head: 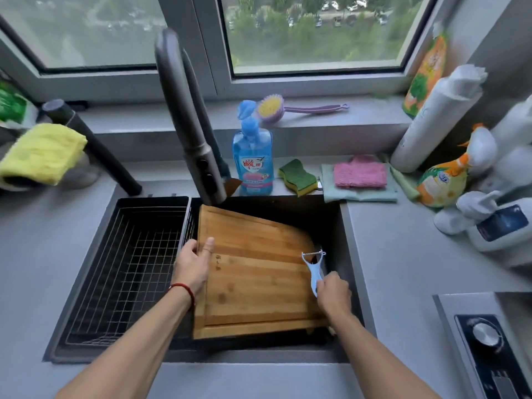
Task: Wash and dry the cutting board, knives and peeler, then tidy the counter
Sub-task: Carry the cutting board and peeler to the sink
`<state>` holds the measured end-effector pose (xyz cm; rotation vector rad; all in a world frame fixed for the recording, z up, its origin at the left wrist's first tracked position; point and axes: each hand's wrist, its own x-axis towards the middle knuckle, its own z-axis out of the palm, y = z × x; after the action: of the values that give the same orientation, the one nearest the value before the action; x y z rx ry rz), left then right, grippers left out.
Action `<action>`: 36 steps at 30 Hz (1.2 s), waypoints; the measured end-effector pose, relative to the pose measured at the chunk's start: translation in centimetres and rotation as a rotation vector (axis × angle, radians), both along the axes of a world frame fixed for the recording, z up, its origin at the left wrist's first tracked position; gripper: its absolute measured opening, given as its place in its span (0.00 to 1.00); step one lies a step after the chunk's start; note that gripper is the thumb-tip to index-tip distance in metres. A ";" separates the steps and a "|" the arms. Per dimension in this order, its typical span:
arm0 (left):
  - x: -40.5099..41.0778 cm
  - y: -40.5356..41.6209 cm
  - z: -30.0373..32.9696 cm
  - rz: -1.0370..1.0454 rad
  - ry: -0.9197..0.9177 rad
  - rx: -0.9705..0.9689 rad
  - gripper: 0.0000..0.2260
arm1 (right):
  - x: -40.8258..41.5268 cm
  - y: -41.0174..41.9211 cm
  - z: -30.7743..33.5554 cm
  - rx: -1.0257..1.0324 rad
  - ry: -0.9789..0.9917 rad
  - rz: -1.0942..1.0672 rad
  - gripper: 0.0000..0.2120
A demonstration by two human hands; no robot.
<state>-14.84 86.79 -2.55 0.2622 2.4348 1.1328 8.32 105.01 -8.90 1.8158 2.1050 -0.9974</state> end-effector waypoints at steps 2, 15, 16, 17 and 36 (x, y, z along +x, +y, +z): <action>-0.4 0.7 -1.7 -0.021 -0.041 -0.017 0.27 | 0.5 0.9 -0.4 0.008 -0.085 0.056 0.09; -1.4 2.5 -9.7 0.094 -0.318 -0.411 0.26 | 2.2 -0.9 -1.4 -0.023 -0.186 0.338 0.11; -1.4 2.4 -10.0 0.101 -0.357 -0.436 0.27 | 2.1 -1.3 -1.4 -0.026 -0.170 0.355 0.11; -1.4 2.3 -10.4 0.111 -0.395 -0.447 0.29 | 2.1 -1.6 -1.3 -0.029 -0.152 0.365 0.10; -0.1 3.3 -4.0 0.021 -0.543 0.105 0.10 | -7.6 -2.7 5.3 0.102 0.282 0.293 0.08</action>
<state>-14.92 90.11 -6.55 -0.0405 1.9083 1.1619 0.67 102.27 -3.61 1.4140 2.5375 -1.1392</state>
